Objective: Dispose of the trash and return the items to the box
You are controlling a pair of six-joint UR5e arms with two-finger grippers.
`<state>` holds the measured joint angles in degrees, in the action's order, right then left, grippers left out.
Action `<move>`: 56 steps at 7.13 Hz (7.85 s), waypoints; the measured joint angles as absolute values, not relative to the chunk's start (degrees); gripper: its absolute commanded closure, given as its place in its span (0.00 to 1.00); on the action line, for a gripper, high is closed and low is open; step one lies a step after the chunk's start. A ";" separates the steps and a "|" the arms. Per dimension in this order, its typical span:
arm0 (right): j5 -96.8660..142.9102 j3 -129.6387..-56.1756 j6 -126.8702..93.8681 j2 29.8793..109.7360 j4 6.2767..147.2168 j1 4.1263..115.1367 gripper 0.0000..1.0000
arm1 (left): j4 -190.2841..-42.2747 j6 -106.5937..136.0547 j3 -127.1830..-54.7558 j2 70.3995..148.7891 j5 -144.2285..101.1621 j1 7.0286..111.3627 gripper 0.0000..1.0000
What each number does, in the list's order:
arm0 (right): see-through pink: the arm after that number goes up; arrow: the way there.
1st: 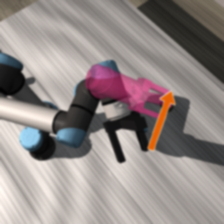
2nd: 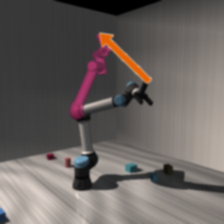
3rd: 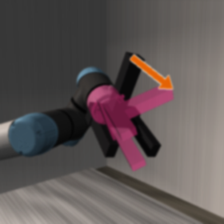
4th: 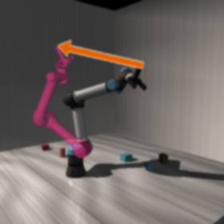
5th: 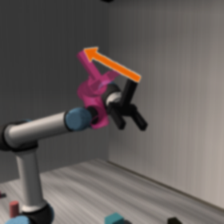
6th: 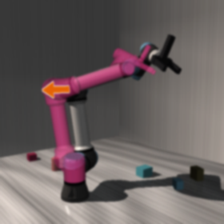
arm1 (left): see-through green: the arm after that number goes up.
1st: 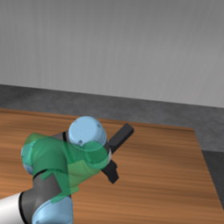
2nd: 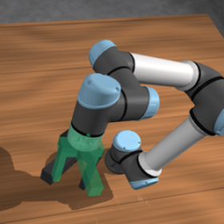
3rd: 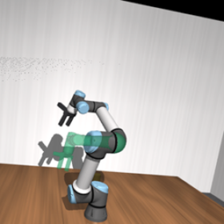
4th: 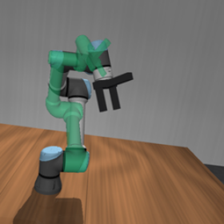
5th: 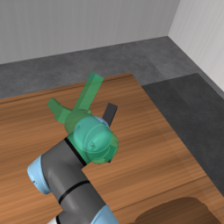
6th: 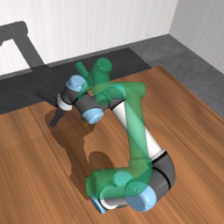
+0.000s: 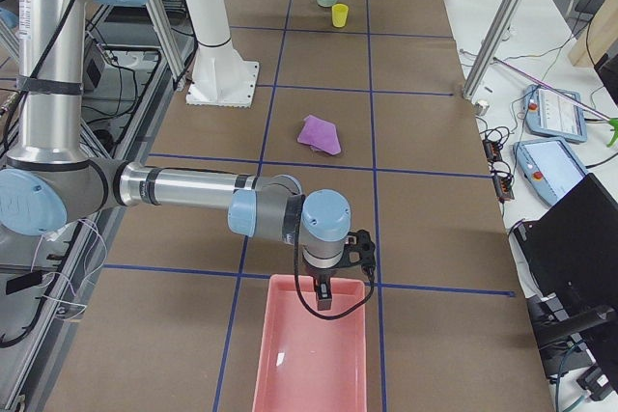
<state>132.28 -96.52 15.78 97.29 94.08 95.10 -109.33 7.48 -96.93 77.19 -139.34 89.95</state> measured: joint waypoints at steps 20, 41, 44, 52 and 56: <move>134.24 -97.43 15.40 99.01 91.87 94.64 0.00 | -124.85 36.95 -100.30 80.24 -123.07 61.39 0.07; 134.38 -97.60 14.82 99.23 90.27 94.25 0.00 | -106.95 -9.21 -93.60 80.59 -142.51 88.31 1.00; 134.34 -97.56 14.83 99.23 90.09 93.49 0.00 | -97.55 -27.96 -81.82 87.94 -141.77 96.39 1.00; 134.45 -97.30 14.71 99.31 89.56 92.82 0.00 | -112.12 -32.32 -62.72 87.30 -139.81 97.29 1.00; 134.39 -97.21 14.44 99.24 89.56 92.27 0.00 | -112.36 -28.79 -58.77 89.16 -139.67 97.29 1.00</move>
